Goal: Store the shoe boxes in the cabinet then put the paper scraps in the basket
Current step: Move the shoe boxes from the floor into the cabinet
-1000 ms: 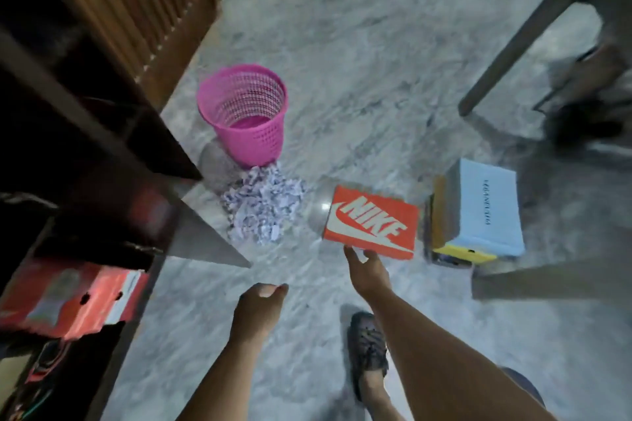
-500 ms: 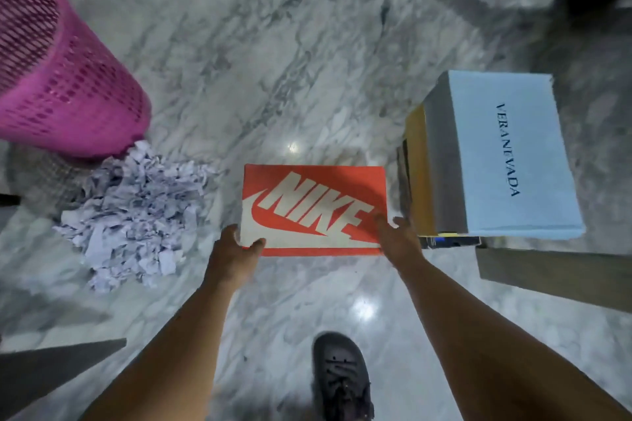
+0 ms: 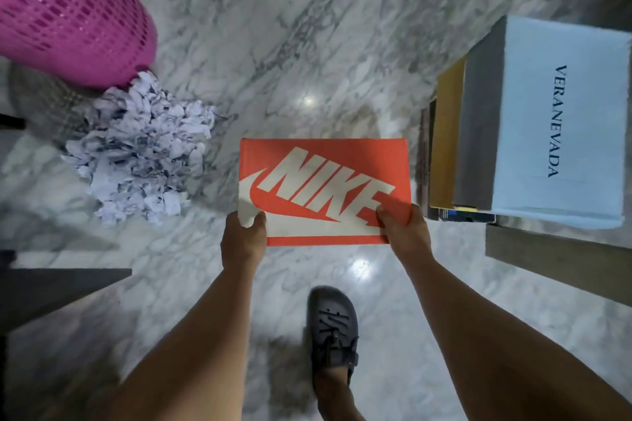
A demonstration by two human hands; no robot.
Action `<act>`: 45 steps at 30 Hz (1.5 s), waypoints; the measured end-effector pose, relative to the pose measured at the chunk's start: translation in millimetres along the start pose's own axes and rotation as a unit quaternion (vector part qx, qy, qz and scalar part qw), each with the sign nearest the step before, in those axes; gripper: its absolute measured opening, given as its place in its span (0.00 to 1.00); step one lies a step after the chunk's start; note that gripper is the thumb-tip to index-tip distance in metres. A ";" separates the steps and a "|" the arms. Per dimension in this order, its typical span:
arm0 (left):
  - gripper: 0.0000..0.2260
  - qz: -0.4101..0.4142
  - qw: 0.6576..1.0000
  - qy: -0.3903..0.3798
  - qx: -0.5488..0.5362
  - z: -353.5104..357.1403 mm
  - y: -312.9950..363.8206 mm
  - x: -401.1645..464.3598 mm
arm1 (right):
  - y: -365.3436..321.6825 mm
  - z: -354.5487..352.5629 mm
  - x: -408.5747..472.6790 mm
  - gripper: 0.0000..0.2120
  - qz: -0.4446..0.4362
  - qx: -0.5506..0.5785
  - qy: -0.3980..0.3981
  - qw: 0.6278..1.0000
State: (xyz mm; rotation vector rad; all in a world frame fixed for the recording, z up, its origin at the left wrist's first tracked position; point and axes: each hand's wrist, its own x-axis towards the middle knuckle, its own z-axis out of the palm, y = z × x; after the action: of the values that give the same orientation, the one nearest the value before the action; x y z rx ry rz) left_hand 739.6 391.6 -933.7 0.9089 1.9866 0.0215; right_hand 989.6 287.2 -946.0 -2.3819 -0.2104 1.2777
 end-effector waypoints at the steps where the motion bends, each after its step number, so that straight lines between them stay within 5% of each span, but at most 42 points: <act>1: 0.21 -0.005 1.000 0.005 -0.006 -10.4 -4.9 -15.4 | -0.3 -4.6 -15.8 0.28 -0.014 -0.006 -0.001 1.000; 11: 0.19 -0.040 0.976 0.102 -0.187 -162.4 -136.9 -204.8 | 11.5 -18.3 -257.6 0.32 -0.179 -0.049 -0.007 0.983; 18: 0.15 -0.060 0.924 0.208 -0.315 -311.6 -311.1 -347.9 | 38.1 41.9 -460.6 0.36 -0.311 -0.104 -0.095 0.940; 22: 0.23 -0.087 0.882 0.313 -0.342 -402.3 -374.2 -392.1 | 14.2 101.6 -561.5 0.34 -0.374 -0.112 -0.157 0.907; 26: 0.25 -0.031 0.824 0.435 -0.362 -490.6 -407.9 -419.9 | -42.4 164.5 -659.2 0.25 -0.438 -0.072 -0.226 0.867; 32: 0.19 0.021 0.695 0.590 -0.410 -619.0 -405.6 -445.6 | -135.9 243.8 -779.0 0.18 -0.524 -0.014 -0.268 0.808; 35: 0.22 0.002 0.648 0.628 -0.431 -674.4 -407.9 -446.8 | -172.5 286.9 -831.9 0.21 -0.550 -0.021 -0.306 0.777; 39: 0.22 -0.033 0.609 0.662 -0.436 -731.5 -429.1 -436.3 | -200.0 343.4 -889.6 0.18 -0.564 -0.049 -0.389 0.727; 45: 0.26 -0.077 0.610 0.661 -0.430 -765.1 -471.1 -398.2 | -210.5 420.5 -917.7 0.18 -0.558 -0.116 -0.471 0.673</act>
State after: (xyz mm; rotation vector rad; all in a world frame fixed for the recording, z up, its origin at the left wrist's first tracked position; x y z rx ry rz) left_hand 9.7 57.8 -366.4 -0.1373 2.7455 1.8765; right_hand 139.6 300.9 -362.4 -0.9282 -1.8480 1.5827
